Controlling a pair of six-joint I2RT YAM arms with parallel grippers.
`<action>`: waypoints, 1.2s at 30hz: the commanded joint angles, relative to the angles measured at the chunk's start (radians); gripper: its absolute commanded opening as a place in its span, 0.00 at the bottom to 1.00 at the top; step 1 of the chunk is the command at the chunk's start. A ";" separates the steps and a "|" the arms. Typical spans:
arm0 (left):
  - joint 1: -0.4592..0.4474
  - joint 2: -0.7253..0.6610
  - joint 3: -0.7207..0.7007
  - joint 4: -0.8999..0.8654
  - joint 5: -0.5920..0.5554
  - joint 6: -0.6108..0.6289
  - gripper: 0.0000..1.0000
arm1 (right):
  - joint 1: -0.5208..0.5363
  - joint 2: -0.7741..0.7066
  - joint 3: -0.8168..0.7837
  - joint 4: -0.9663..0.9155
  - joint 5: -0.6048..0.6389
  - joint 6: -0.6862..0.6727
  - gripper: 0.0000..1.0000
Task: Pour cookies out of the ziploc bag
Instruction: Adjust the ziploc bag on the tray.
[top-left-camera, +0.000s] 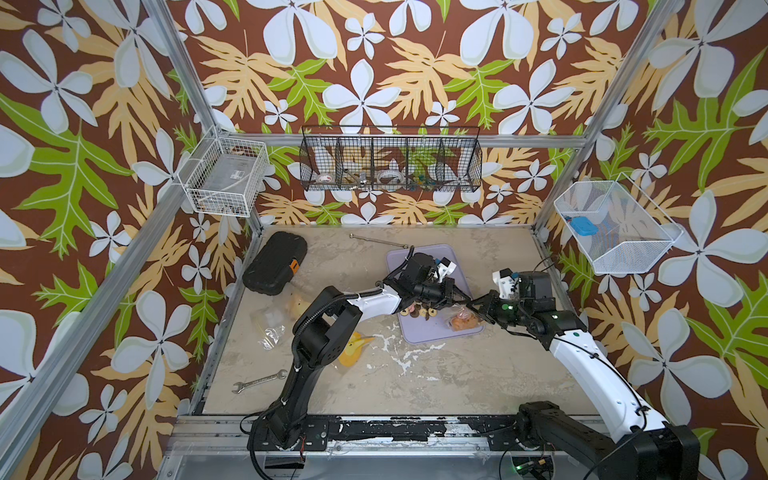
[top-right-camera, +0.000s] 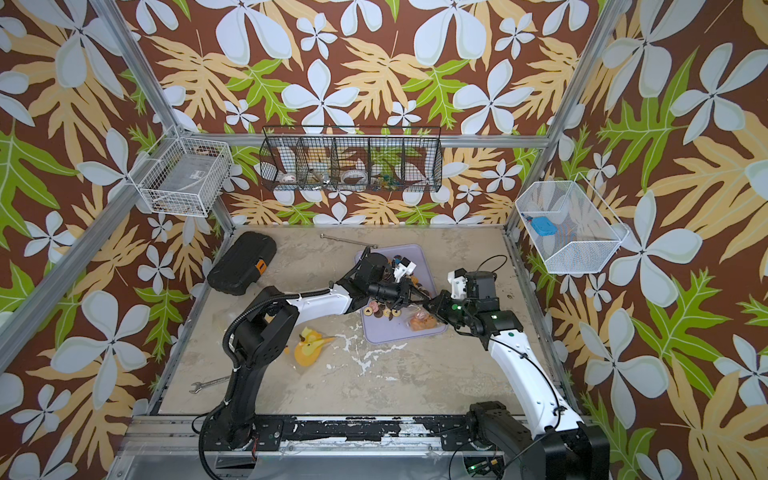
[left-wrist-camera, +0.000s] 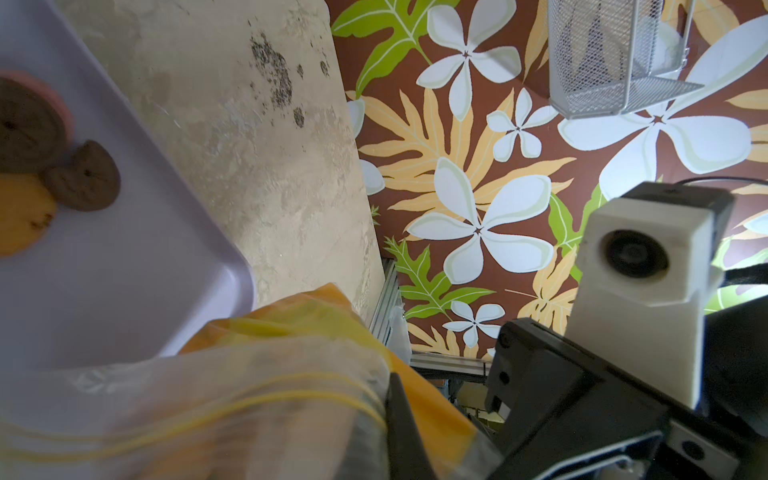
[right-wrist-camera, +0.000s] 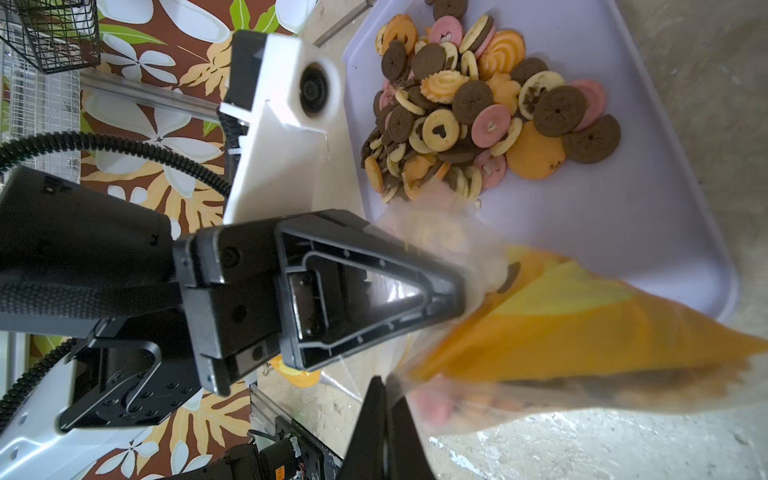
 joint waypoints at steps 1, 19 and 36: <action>0.005 0.000 -0.014 0.064 0.000 -0.030 0.00 | -0.006 0.000 -0.002 -0.013 0.019 -0.055 0.00; 0.091 -0.106 -0.082 -0.112 -0.074 0.162 0.95 | -0.031 0.096 -0.049 0.076 0.027 -0.061 0.00; 0.065 -0.475 -0.420 -0.164 -0.412 0.370 1.00 | -0.031 0.231 0.056 0.172 -0.097 -0.022 0.00</action>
